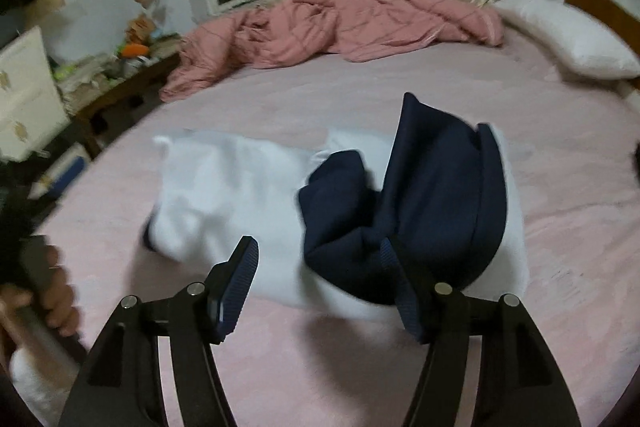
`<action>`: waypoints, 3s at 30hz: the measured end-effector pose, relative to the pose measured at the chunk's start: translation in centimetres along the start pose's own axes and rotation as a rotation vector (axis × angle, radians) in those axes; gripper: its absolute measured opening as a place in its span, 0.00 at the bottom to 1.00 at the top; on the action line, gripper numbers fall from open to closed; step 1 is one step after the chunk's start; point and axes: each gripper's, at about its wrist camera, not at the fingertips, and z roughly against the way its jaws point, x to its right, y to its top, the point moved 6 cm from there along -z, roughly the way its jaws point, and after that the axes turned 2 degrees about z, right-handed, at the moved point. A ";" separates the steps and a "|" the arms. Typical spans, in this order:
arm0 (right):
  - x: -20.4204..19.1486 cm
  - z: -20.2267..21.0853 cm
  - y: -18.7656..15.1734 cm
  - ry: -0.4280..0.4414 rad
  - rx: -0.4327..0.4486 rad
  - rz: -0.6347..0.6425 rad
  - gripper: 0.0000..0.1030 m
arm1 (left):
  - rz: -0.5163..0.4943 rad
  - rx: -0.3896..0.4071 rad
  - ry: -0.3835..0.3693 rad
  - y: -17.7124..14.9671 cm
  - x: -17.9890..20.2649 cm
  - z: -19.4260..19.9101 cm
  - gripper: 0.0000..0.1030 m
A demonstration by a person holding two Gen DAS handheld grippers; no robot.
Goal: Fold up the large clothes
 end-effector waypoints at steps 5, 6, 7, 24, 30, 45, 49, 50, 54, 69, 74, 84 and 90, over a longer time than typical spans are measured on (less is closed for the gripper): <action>1.4 3.0 0.9 0.066 0.071 -0.057 0.64 | 0.011 -0.003 0.000 -0.3 -0.1 0.1 1.00; 1.9 3.5 1.2 0.056 0.094 -0.073 0.64 | 0.010 -0.004 0.001 -0.3 -0.1 0.0 1.00; 2.9 4.3 1.8 0.029 0.131 -0.099 0.64 | 0.009 -0.007 0.001 -0.3 -0.2 0.0 1.00; 3.3 -3.2 1.1 -0.104 -0.047 0.123 0.63 | 0.378 -0.421 0.126 -6.5 -9.5 -6.4 0.99; 1.7 -5.0 0.1 -0.096 -0.067 0.182 0.63 | 0.488 -0.541 -0.034 -8.7 -9.5 -8.0 0.99; 7.1 1.9 1.9 -0.063 0.044 0.000 0.64 | 0.290 -0.447 -0.052 -8.1 -5.5 -10.5 0.35; 11.5 4.5 1.7 -0.141 0.078 -0.028 0.64 | 0.105 -0.369 -0.042 -4.9 -0.9 -8.6 0.28; 12.8 5.0 1.5 -0.161 0.085 -0.043 0.64 | 0.062 -0.348 -0.051 -4.0 0.8 -8.3 0.28; 16.3 5.6 0.7 -0.201 0.078 -0.120 0.64 | -0.020 -0.314 -0.132 -1.2 7.8 -7.3 0.27; 23.2 10.5 0.3 -0.275 0.139 -0.297 0.64 | -0.242 -0.416 -0.289 -13.6 27.5 -9.9 0.56; 23.5 10.9 0.4 -0.283 0.152 -0.298 0.64 | -0.214 -0.381 -0.360 -12.4 27.5 -7.7 0.72; 22.8 10.5 0.3 -0.293 0.152 -0.275 0.66 | -0.151 -0.281 -0.392 -8.5 22.3 -0.5 0.80; 21.1 9.8 0.3 -0.287 0.149 -0.221 0.67 | -0.157 -0.133 -0.177 -5.3 15.9 -0.2 0.95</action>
